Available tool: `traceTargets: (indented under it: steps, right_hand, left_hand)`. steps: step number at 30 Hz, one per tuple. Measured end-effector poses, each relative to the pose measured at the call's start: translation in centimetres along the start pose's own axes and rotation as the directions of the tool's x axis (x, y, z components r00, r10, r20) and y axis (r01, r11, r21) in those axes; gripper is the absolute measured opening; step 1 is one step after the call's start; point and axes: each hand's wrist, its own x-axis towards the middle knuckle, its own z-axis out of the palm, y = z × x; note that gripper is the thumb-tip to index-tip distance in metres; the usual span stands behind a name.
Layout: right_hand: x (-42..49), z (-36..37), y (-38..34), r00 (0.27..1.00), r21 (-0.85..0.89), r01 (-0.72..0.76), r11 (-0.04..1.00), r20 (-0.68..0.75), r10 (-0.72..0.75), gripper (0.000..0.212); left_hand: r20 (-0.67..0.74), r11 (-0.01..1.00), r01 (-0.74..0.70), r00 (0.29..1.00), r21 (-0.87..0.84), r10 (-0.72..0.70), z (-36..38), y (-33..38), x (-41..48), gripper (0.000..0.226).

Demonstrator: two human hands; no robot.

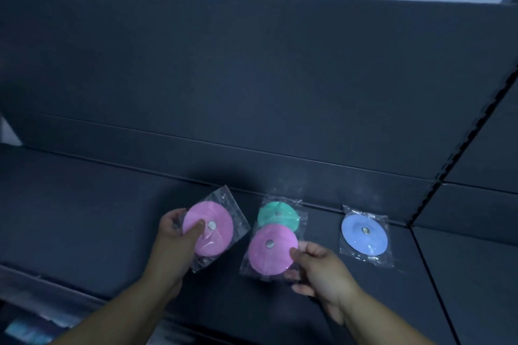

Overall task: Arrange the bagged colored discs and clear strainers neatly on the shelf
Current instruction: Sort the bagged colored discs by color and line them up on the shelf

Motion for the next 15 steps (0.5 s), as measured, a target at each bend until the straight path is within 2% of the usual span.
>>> traceTargets:
  steps: [7,15]
  right_hand:
    - [2.9,3.8,-1.6,0.998,-0.048,0.035,0.998,-0.053,-0.037,0.012]
    - [9.4,13.6,-3.3,0.993,-0.025,-0.025,0.999,-0.120,0.022,0.014]
  left_hand:
    - [0.078,0.970,0.232,0.971,-0.075,-0.226,-4.6,-0.1,2.4,0.017]
    - [0.276,0.930,0.359,0.904,-0.078,-0.326,-10.6,0.3,7.7,0.019]
